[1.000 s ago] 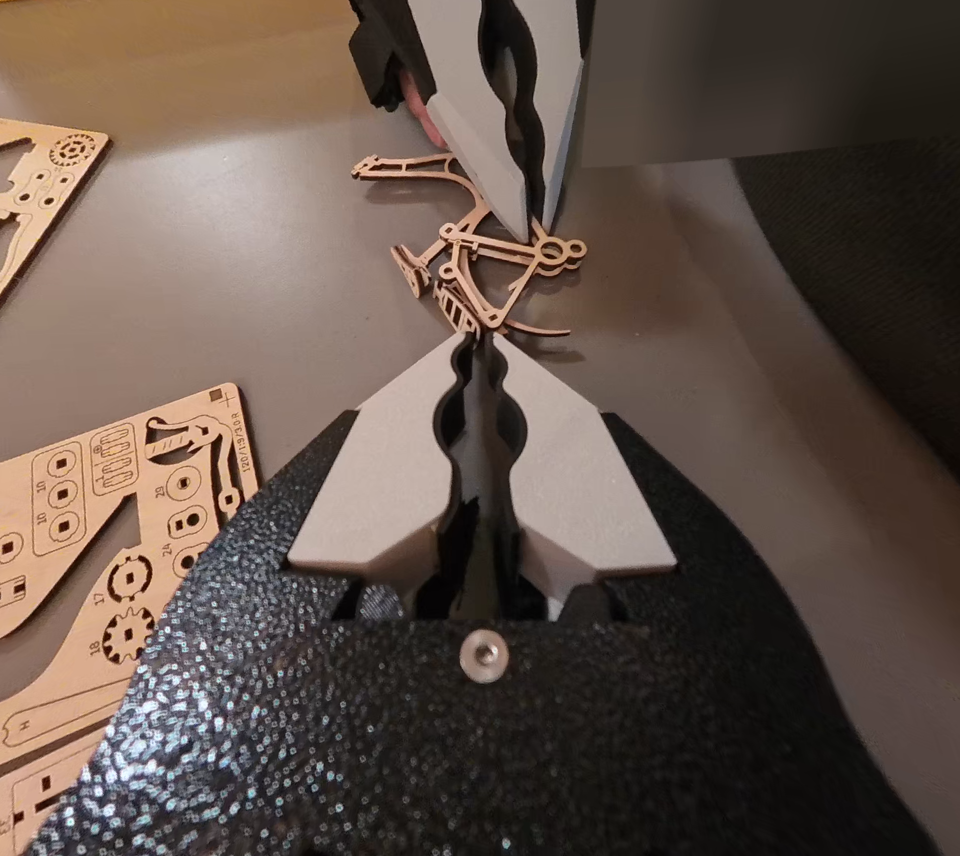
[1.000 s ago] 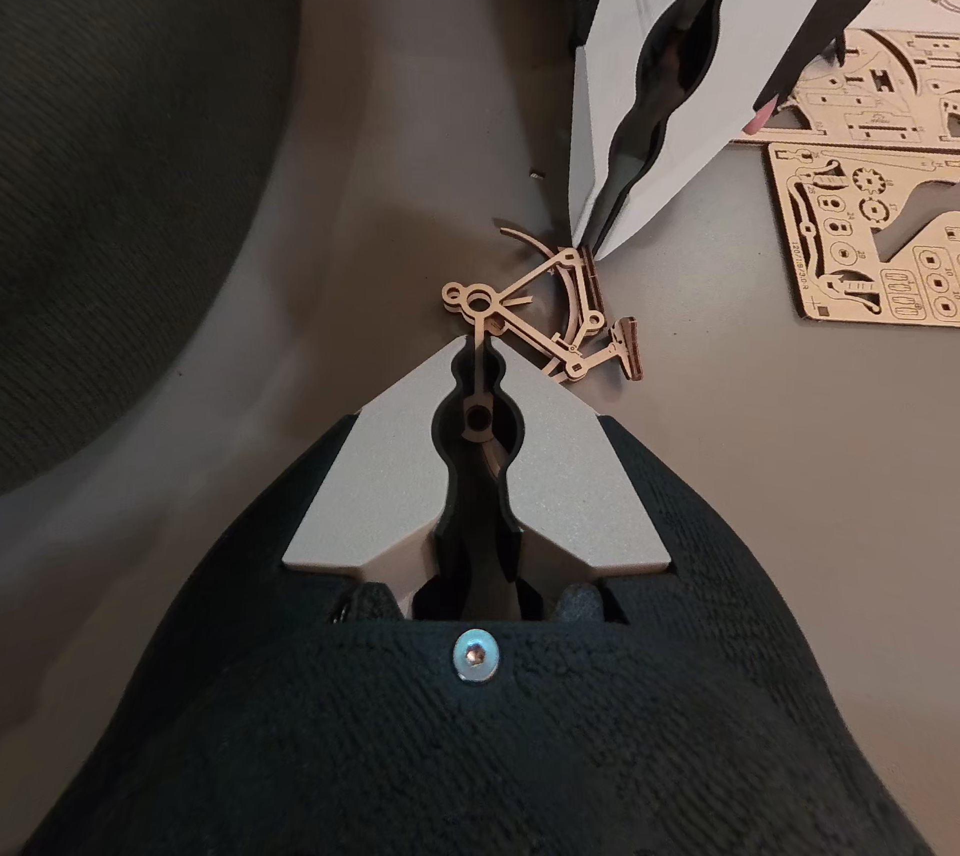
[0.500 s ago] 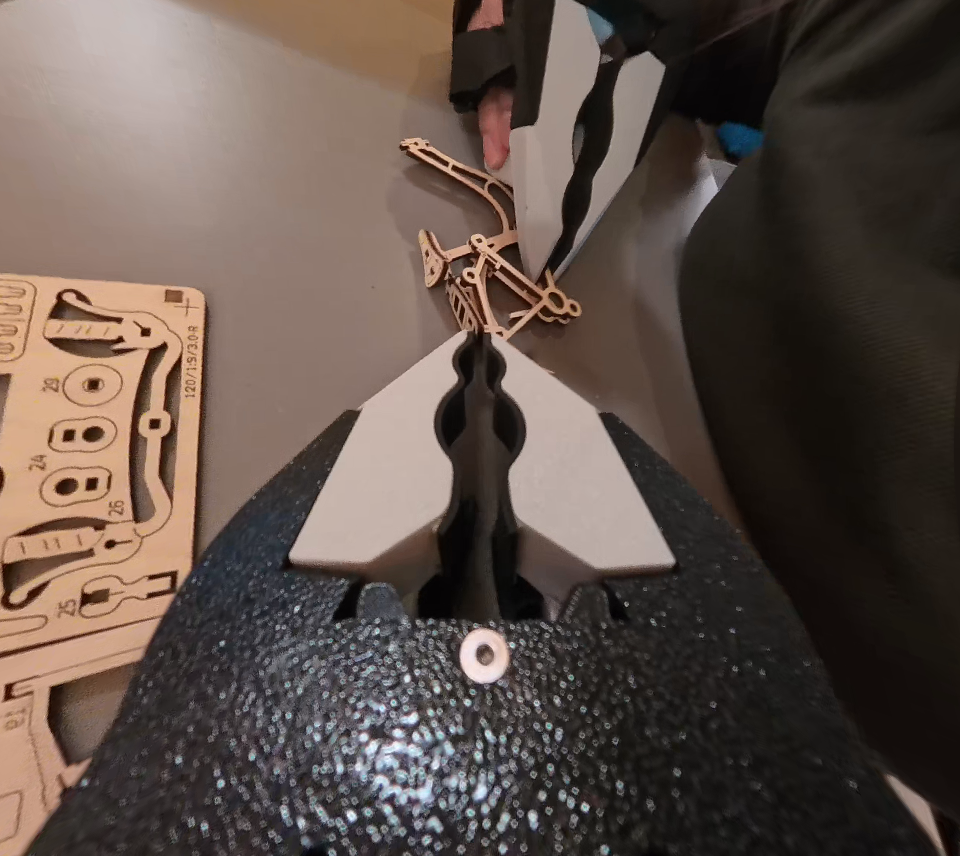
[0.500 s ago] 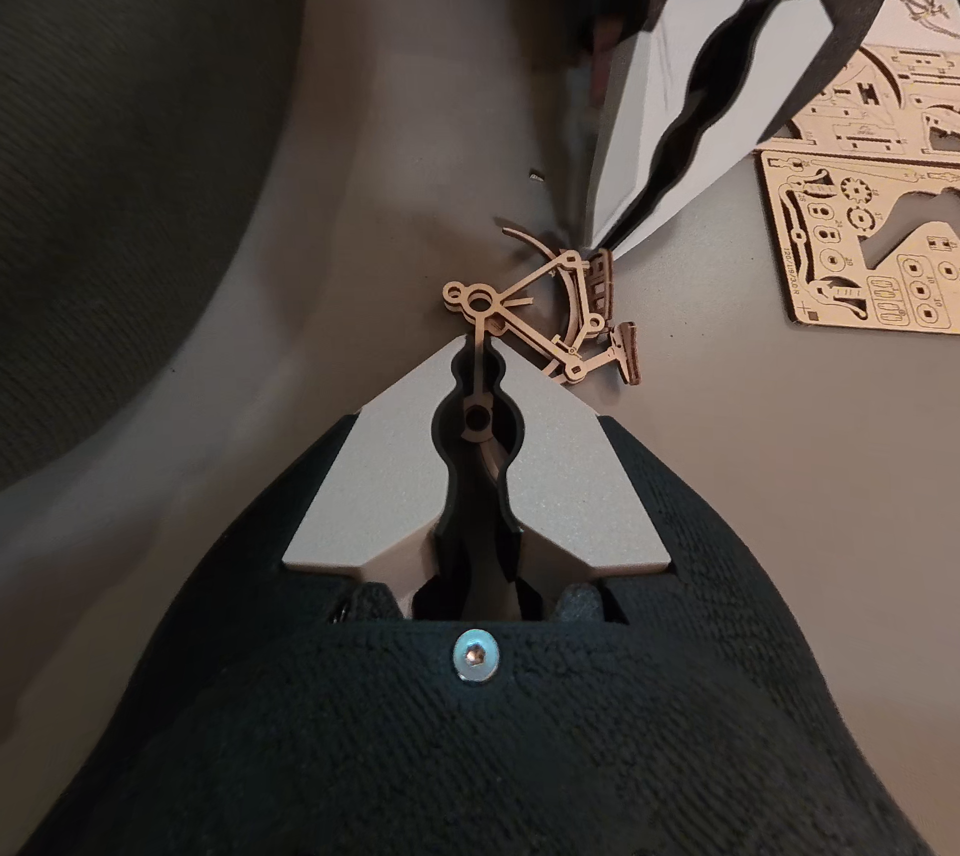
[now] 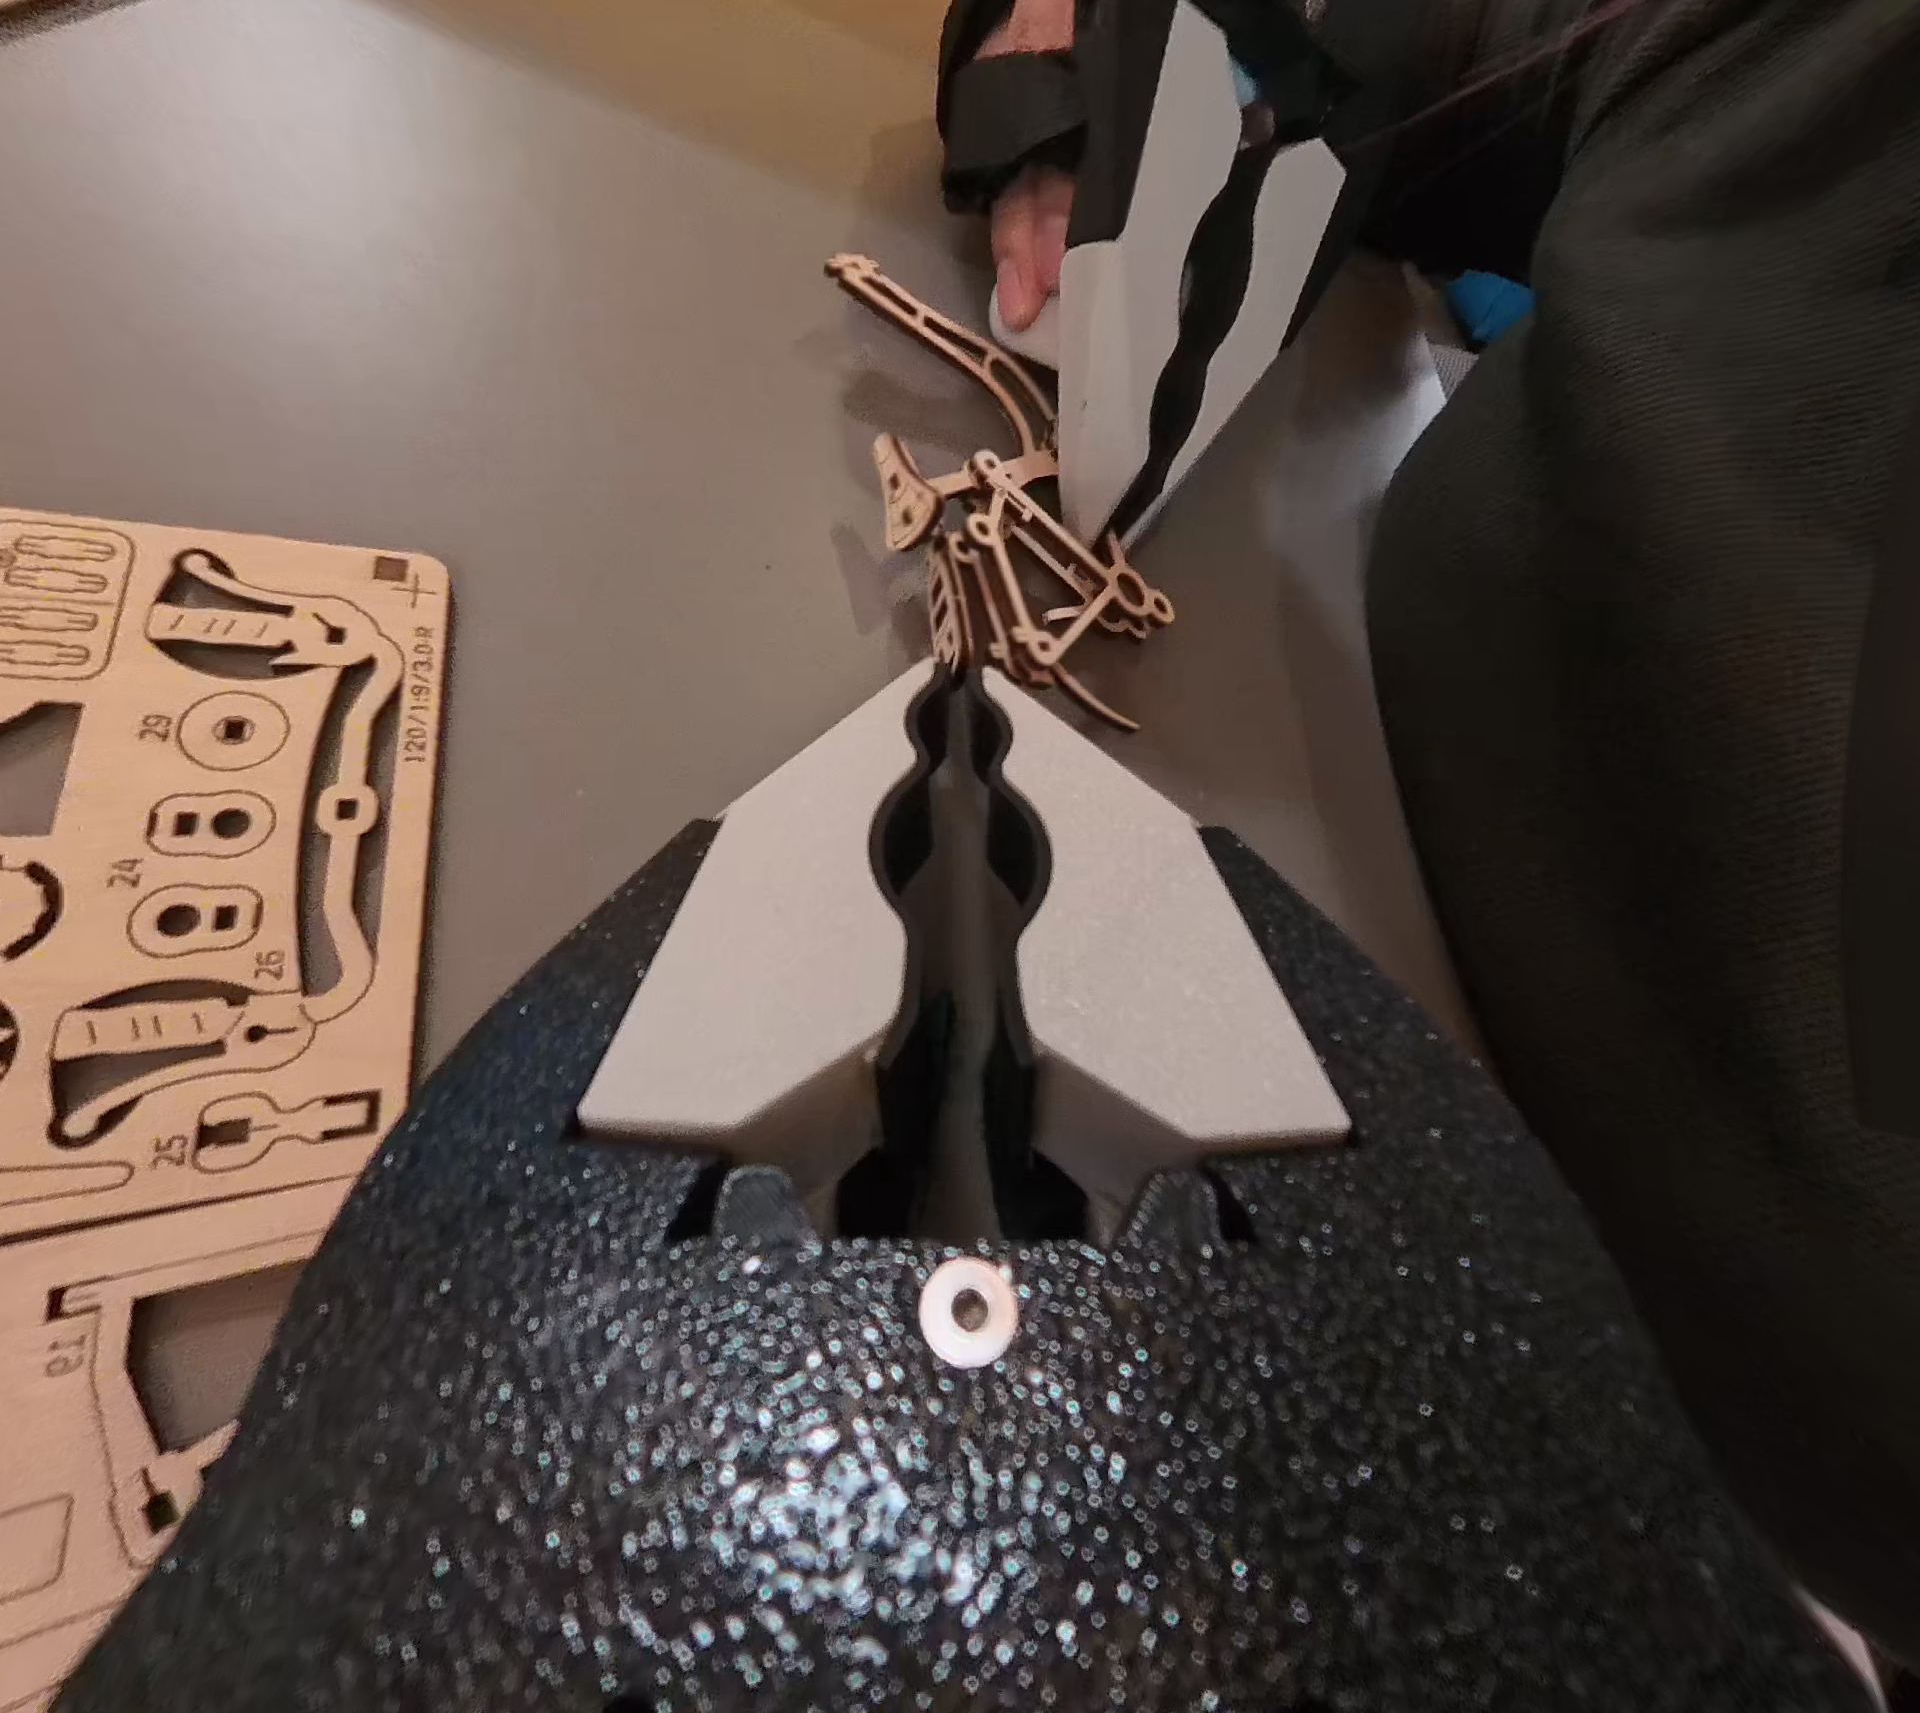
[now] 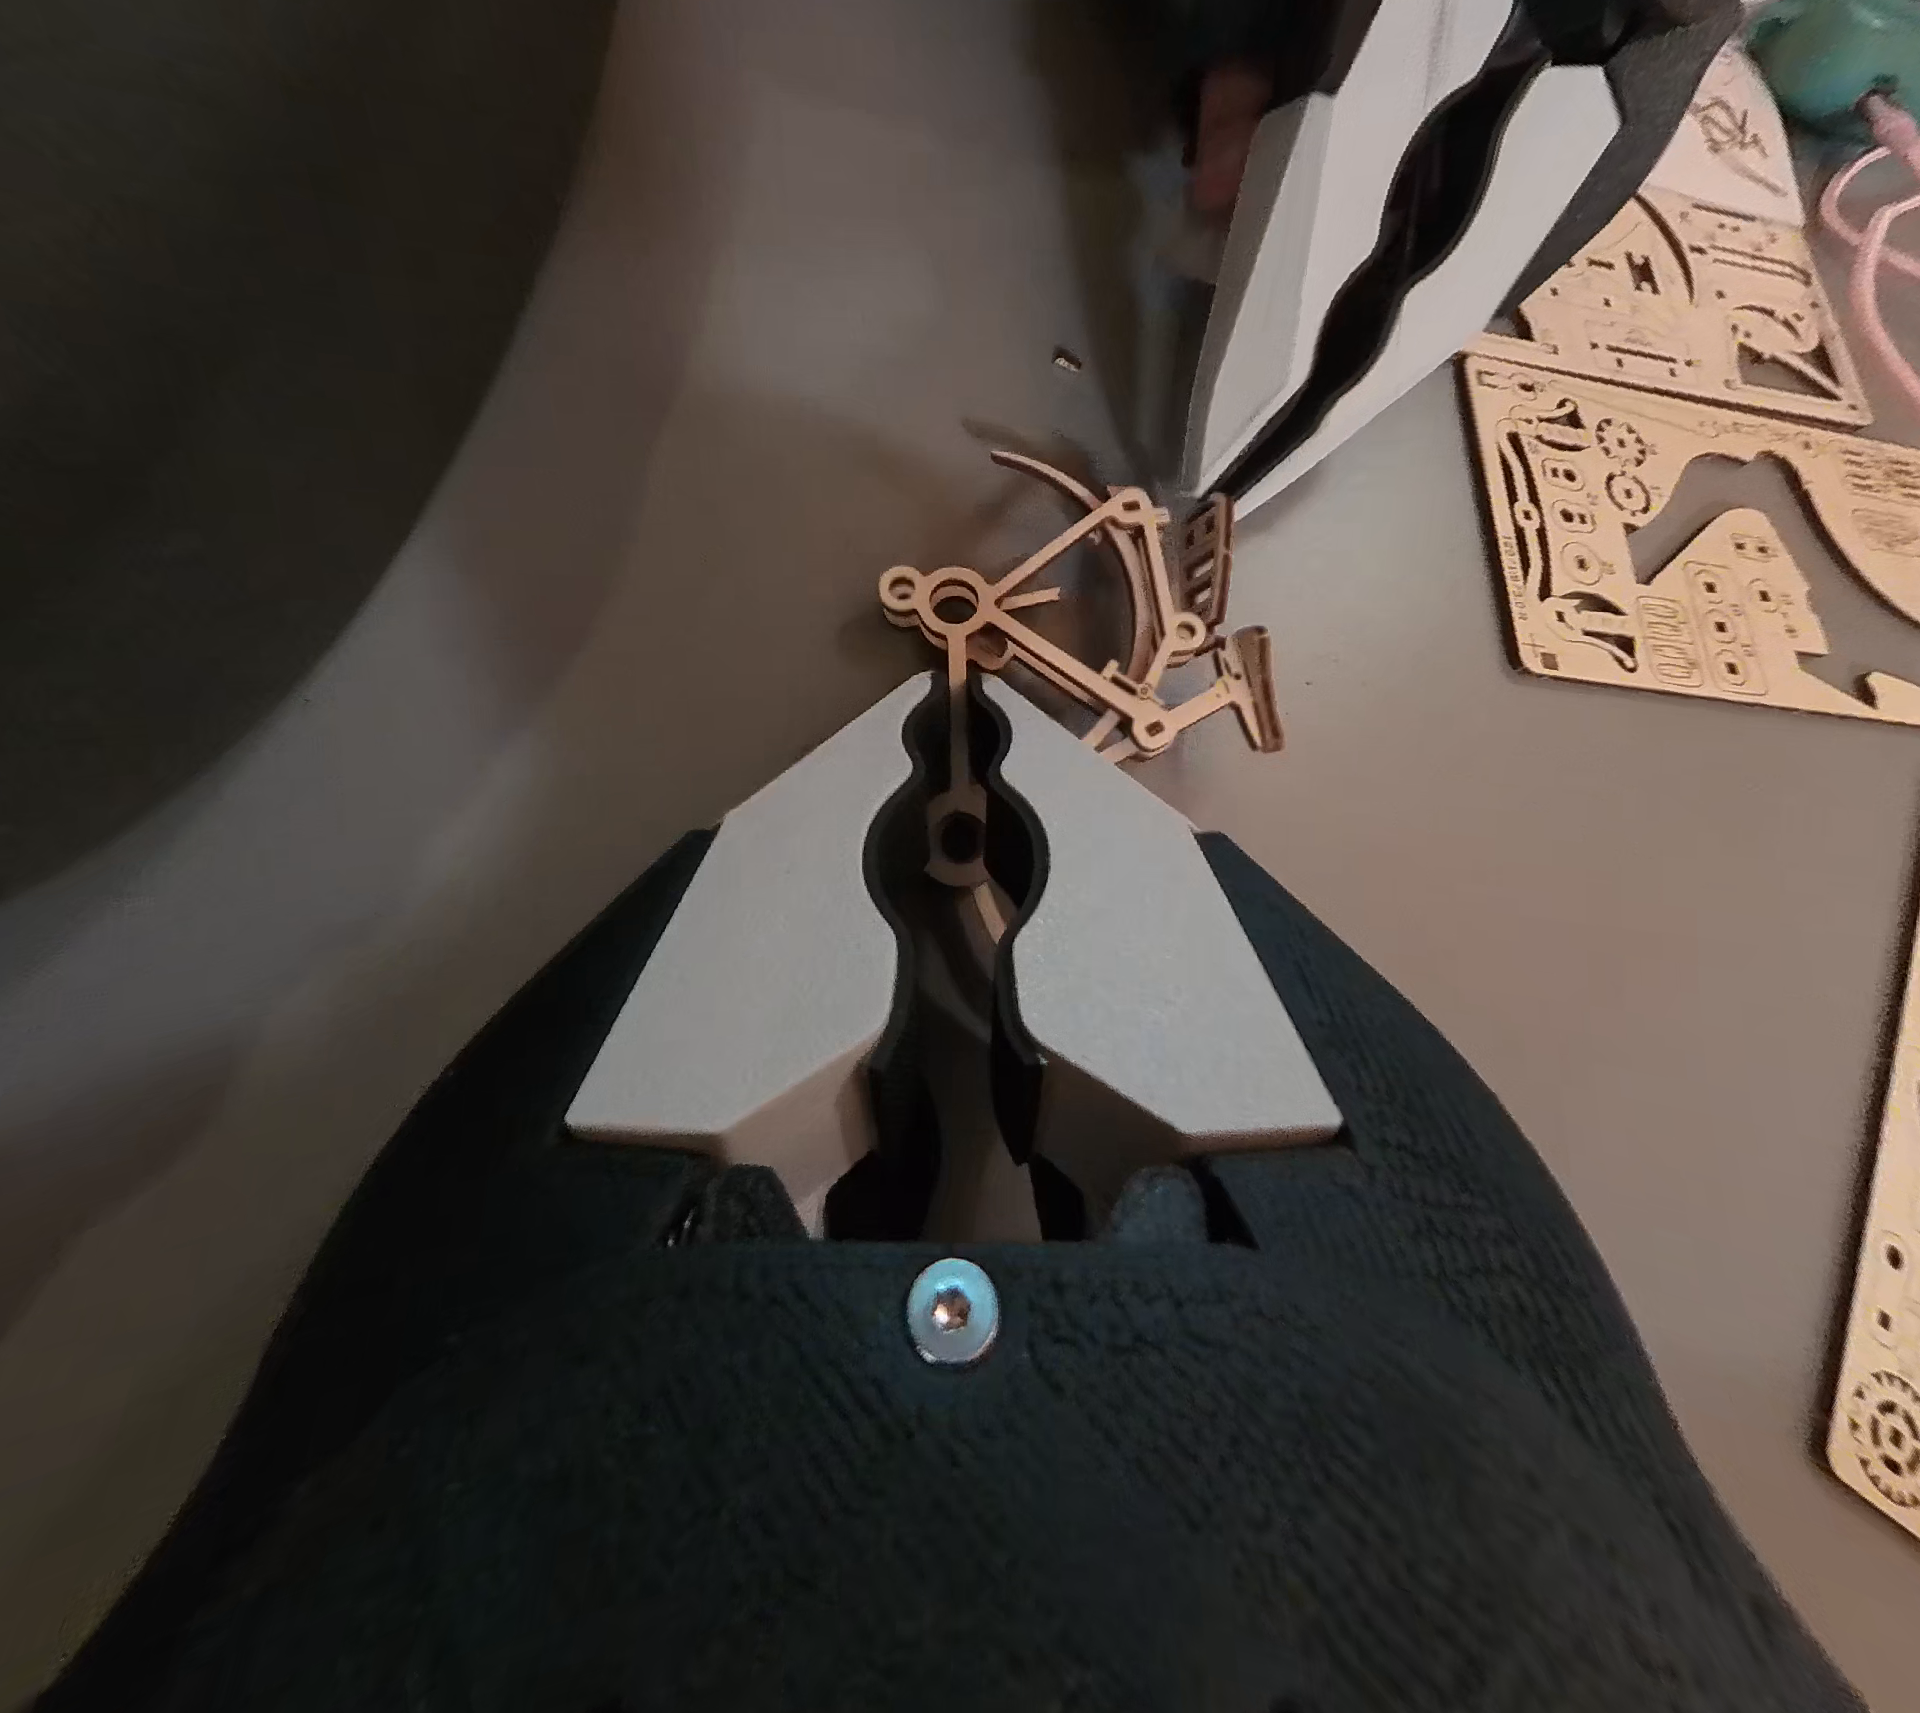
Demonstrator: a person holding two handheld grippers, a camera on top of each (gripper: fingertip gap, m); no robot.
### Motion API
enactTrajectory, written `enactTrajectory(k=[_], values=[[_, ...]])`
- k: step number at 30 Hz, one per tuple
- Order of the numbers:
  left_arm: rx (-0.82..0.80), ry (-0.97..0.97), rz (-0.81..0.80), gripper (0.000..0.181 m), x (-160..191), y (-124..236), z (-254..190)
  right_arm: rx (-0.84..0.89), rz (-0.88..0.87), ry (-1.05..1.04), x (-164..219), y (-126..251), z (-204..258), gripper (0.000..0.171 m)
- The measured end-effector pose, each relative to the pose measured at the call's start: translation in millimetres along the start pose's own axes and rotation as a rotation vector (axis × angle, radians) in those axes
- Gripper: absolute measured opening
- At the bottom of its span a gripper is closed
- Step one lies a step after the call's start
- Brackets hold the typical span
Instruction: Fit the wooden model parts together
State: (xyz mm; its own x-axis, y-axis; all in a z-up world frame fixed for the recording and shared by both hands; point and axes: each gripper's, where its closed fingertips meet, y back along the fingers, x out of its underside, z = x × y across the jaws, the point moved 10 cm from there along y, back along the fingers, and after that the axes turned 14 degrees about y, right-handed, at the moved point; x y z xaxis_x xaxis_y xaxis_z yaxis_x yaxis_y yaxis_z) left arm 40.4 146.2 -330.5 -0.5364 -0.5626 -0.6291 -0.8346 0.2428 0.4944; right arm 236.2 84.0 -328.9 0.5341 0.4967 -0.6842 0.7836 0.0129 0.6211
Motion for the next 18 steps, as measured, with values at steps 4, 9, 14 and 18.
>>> enactTrajectory(k=[4, 9, 14, 18], values=[[0.048, 0.064, -0.088, 0.0, -2.7, 9.5, 4.8, 0.062, 0.02, 0.018, 6.3, 5.4, -2.1, 0.001], [0.07, 0.112, -0.175, 0.0, -4.4, 18.0, 9.2, 0.173, -0.032, 0.004, 9.8, 15.5, -8.4, 0.001], [0.053, 0.109, -0.161, 0.0, -4.3, 16.3, 9.1, 0.302, -0.315, -0.124, 6.7, 42.0, -20.6, 0.0], [0.059, 0.117, -0.169, 0.0, -4.4, 17.1, 9.8, 0.367, -0.561, -0.2, -0.6, 60.9, -25.1, 0.0]])
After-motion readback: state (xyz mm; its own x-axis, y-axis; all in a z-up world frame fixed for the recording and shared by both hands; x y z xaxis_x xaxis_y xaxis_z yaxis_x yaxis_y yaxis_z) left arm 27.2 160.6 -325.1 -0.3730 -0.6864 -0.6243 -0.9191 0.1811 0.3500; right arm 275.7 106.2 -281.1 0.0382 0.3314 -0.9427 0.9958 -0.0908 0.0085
